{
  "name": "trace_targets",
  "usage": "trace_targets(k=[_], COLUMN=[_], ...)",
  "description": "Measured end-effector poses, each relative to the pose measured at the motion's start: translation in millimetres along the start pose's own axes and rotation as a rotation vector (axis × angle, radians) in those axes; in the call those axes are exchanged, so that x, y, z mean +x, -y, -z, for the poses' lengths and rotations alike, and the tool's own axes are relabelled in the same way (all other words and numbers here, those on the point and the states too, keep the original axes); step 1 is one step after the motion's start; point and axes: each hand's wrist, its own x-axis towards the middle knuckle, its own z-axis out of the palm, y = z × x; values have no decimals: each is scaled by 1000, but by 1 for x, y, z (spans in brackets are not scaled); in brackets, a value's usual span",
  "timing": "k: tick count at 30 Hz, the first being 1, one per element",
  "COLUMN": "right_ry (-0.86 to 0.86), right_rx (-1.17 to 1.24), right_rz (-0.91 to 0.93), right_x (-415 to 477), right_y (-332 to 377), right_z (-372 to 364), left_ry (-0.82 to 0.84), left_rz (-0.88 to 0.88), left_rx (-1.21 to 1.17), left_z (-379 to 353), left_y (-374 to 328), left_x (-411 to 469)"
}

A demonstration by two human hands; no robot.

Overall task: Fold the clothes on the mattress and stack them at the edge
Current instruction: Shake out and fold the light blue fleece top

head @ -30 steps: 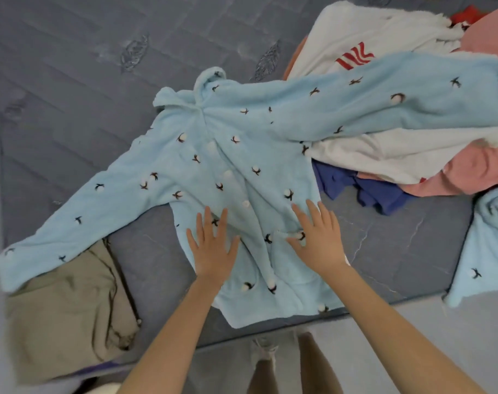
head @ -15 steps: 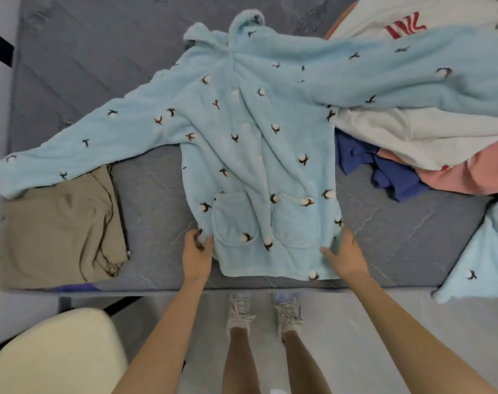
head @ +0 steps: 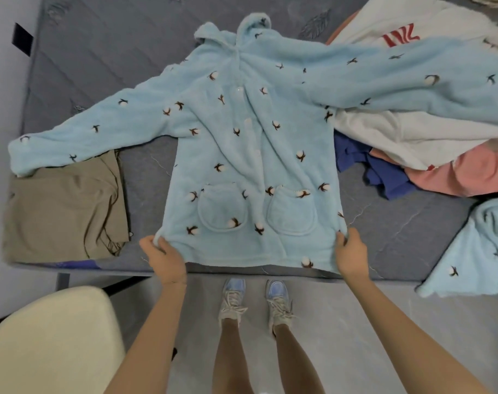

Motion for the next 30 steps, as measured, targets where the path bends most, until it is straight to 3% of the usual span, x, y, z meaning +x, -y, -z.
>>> trace_targets(k=[3, 6, 9, 15, 18, 21, 25, 30], right_ry=[-143, -219, -145, -72, 31, 99, 104, 122], right_rx=[77, -12, -178, -301, -300, -330, -420, -383], right_rz=[-34, -63, -120, 56, 12, -76, 5, 20], right_x=[-3, -2, 0, 3, 11, 17, 24, 28], right_y=[-6, -15, -19, 0, 5, 5, 0, -2], right_z=[7, 10, 5, -22, -34, -42, -47, -36], left_ry=[-58, -49, 114, 316, 427, 483, 556, 499], left_rz=[-2, 96, 162, -103, -57, -72, -141, -78], left_rx=[44, 177, 316, 567, 650, 816, 1017, 1034], left_z=[17, 29, 30, -2, -20, -28, -32, -14], left_y=[11, 29, 40, 36, 33, 35, 36, 31], left_x=[7, 16, 21, 10, 8, 8, 20, 35])
